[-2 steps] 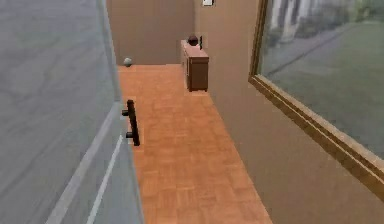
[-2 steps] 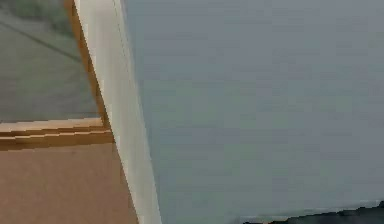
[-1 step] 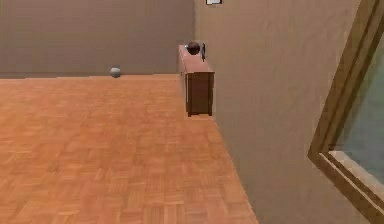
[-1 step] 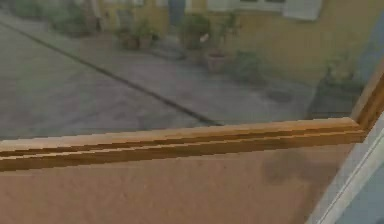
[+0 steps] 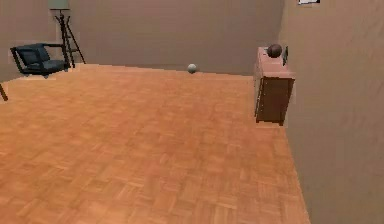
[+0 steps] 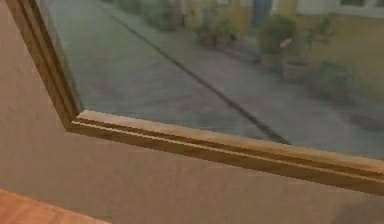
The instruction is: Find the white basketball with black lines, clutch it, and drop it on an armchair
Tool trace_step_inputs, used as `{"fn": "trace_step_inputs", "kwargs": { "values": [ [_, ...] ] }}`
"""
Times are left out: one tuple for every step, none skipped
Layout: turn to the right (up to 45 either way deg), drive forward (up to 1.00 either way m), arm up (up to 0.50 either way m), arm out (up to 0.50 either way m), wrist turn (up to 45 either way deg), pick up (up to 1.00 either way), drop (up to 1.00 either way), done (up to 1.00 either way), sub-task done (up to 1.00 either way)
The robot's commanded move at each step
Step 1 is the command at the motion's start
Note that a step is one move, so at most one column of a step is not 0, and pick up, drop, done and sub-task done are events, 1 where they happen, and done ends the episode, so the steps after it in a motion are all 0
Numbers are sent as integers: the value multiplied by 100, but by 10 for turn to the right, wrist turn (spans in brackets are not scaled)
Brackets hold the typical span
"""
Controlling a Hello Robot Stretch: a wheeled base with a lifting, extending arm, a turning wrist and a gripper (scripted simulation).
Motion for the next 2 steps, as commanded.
{"fn": "trace_step_inputs", "kwargs": {
  "values": [
    [0, 10, 0, 0, 0, 0, 0, 0, 0],
    [60, 0, 0, 0, 0, 0, 0, 0, 0]
  ]
}}
